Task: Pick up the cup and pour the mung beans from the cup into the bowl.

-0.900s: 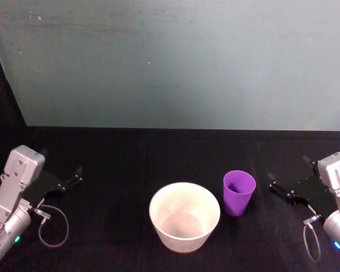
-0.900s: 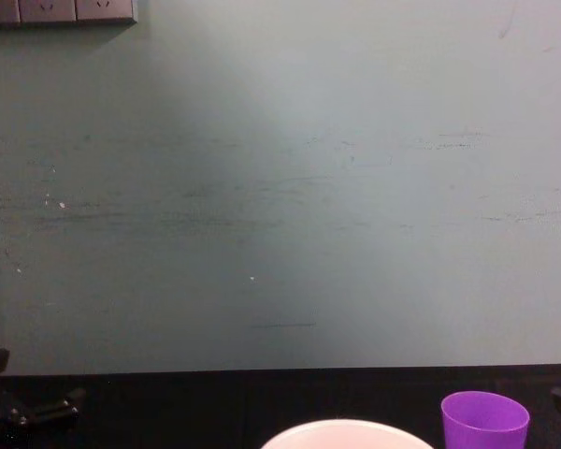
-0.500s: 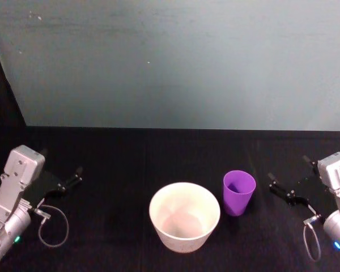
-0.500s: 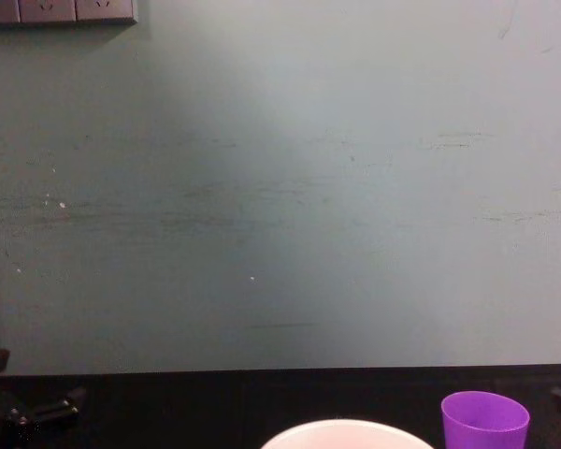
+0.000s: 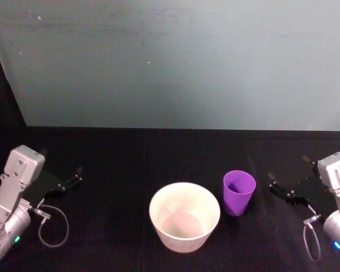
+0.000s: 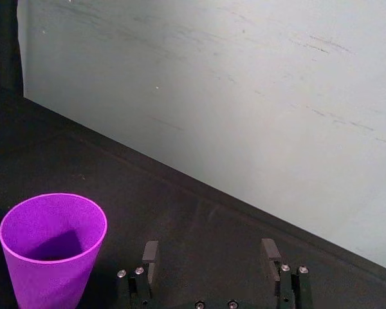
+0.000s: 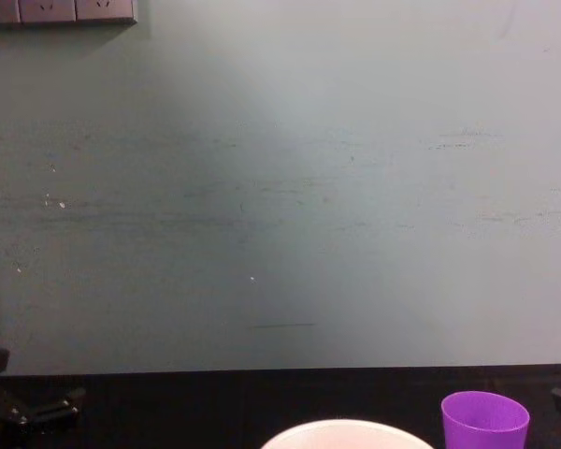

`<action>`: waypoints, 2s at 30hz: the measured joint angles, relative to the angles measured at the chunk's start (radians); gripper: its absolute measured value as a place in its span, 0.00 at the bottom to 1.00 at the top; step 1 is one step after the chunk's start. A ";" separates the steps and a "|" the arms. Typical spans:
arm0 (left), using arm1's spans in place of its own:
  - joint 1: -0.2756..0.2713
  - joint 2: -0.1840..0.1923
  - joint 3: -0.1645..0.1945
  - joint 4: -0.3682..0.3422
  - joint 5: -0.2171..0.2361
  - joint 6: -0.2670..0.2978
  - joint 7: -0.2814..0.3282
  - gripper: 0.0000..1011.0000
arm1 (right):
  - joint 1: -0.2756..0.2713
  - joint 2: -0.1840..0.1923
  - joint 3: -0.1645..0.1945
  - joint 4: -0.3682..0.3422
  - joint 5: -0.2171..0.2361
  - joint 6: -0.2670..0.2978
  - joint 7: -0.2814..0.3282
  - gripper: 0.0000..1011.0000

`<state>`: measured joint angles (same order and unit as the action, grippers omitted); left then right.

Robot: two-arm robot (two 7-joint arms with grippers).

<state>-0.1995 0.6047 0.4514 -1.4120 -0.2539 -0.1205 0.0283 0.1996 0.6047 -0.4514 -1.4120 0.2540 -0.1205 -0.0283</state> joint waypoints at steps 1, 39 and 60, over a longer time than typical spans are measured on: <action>0.000 0.000 0.000 0.000 0.000 0.000 0.000 0.99 | 0.000 0.000 0.000 0.000 0.000 0.000 0.000 0.99; 0.000 0.000 0.000 0.000 0.000 0.000 0.000 0.99 | 0.000 0.000 0.000 0.000 0.000 0.000 0.000 0.99; 0.000 0.000 0.000 0.000 0.000 0.000 0.000 0.99 | -0.130 0.041 0.042 -0.096 0.028 -0.051 0.069 0.99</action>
<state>-0.1995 0.6047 0.4514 -1.4120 -0.2539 -0.1205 0.0283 0.0695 0.6456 -0.4096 -1.5075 0.2819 -0.1715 0.0410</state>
